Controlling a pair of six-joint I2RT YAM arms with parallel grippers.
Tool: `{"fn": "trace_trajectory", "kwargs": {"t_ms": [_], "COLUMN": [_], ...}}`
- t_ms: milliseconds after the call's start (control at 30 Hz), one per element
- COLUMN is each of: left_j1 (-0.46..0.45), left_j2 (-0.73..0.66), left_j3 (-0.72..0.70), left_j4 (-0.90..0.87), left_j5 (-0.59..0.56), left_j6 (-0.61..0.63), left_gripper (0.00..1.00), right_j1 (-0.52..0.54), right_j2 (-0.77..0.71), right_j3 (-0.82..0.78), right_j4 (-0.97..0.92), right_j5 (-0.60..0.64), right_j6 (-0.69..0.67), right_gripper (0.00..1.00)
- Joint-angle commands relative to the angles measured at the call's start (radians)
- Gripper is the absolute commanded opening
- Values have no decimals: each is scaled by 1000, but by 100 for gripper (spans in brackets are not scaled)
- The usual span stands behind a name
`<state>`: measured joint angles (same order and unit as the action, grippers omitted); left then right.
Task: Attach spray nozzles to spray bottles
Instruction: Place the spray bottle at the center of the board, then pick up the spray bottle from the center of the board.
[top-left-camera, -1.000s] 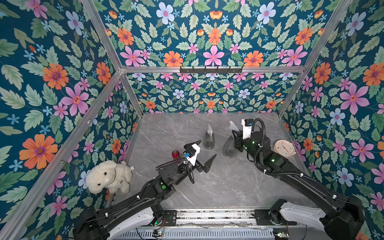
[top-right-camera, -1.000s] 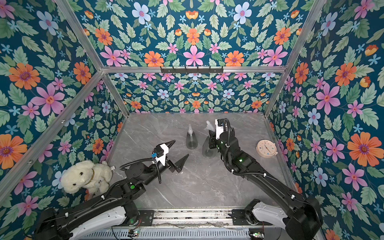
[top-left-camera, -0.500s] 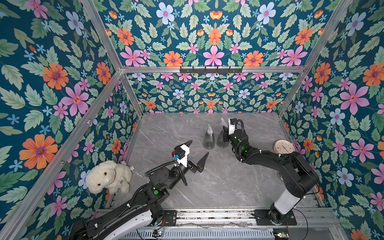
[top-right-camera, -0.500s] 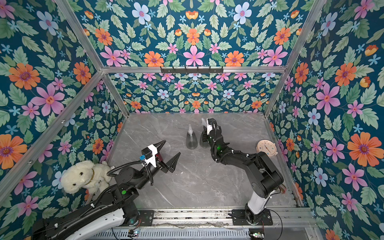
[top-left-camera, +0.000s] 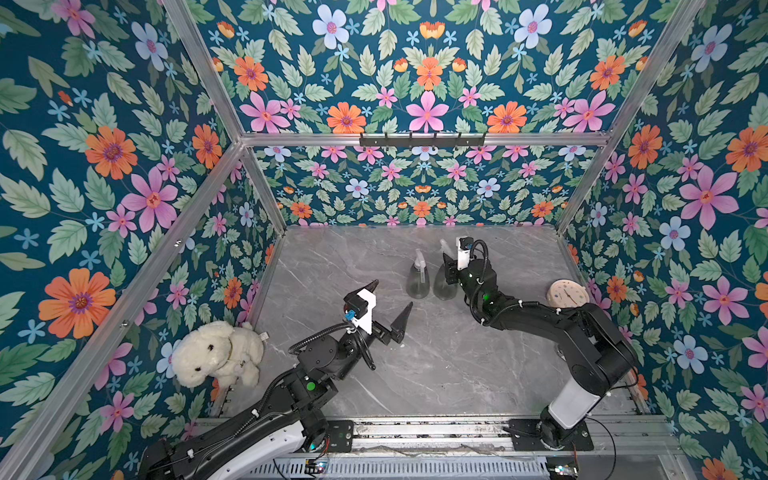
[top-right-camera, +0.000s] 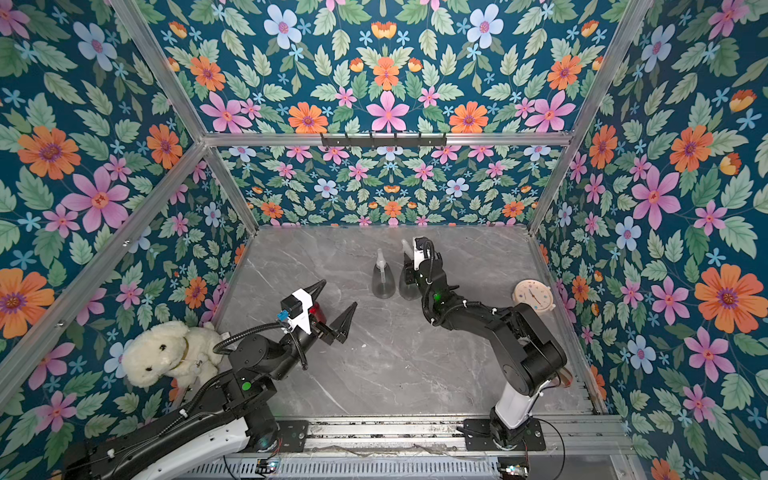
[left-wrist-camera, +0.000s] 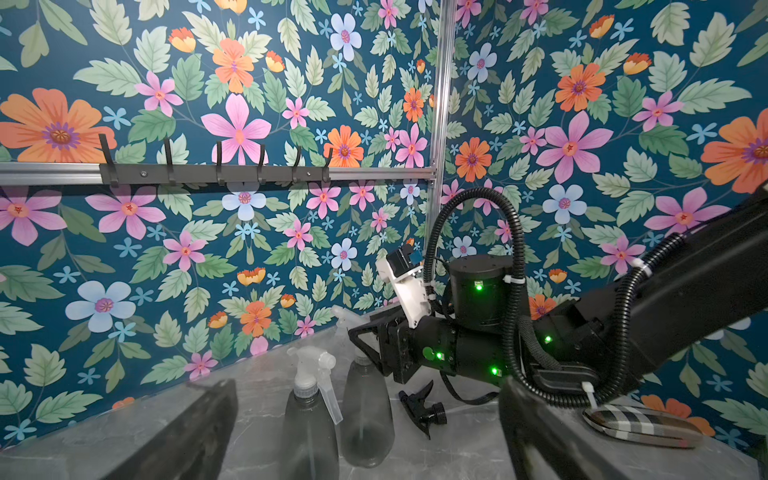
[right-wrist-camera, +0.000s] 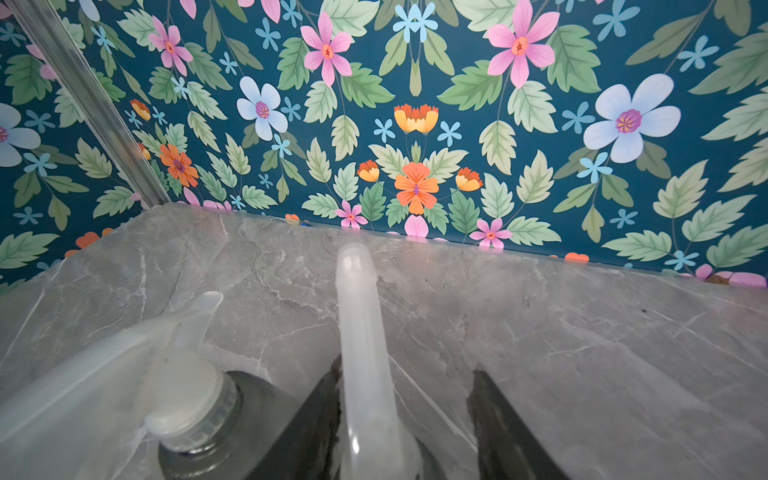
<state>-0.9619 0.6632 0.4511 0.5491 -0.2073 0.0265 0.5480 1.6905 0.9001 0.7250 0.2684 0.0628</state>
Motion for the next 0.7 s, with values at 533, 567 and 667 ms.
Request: {"fn": "trace_trajectory", "kwargs": {"t_ms": [533,567,667], "left_j1": [1,0,0], "left_j2": [-163,-173,-213], "left_j3": [133,143,164], "left_j4": [-137,-147,-174], "left_j5": [-332,-343,-350], "left_j6": [-53,-52,-50], "left_gripper": [100,100,100], "right_j1": [325,354,414], "right_j2": [-264,-224,-64], "right_j3": [264,301,428], "right_j4": [-662,-674,-694], "right_j5": [-339,-354,-391], "right_j6": [63,69,114], "right_gripper": [72,73,76]}}
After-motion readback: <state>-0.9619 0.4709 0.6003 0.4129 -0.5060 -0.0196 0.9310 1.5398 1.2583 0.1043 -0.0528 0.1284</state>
